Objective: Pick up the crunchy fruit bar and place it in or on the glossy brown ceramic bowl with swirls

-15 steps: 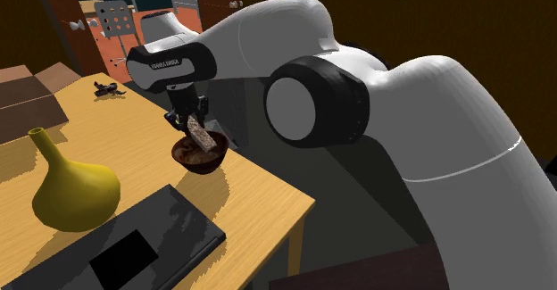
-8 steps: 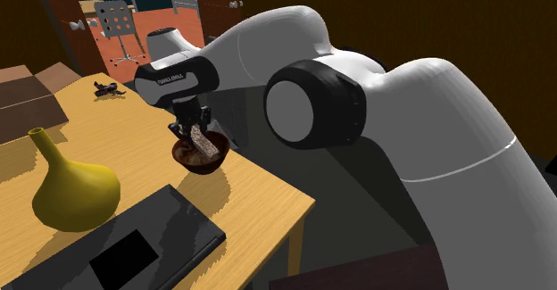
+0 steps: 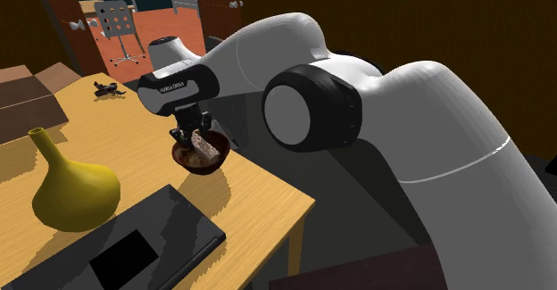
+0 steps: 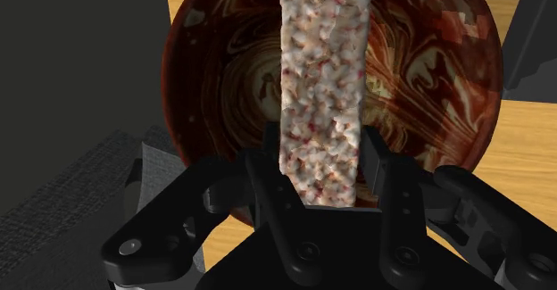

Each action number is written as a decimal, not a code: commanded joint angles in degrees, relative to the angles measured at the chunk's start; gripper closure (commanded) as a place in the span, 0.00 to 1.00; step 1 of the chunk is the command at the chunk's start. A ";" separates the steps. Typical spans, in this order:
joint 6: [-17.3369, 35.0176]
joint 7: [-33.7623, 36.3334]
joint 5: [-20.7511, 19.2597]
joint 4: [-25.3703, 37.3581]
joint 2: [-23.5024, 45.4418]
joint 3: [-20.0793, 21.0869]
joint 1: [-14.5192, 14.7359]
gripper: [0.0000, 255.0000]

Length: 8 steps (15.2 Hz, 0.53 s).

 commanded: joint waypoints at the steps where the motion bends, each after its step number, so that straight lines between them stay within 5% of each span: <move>1: 0.00 0.00 0.00 -0.02 0.02 0.00 0.00 1.00; 2: 0.00 0.00 0.00 -0.02 0.02 0.00 0.00 1.00; 3: -0.01 0.00 0.00 0.00 0.03 0.00 0.01 0.00; 8: 0.00 0.00 0.00 -0.02 0.02 0.00 0.00 0.00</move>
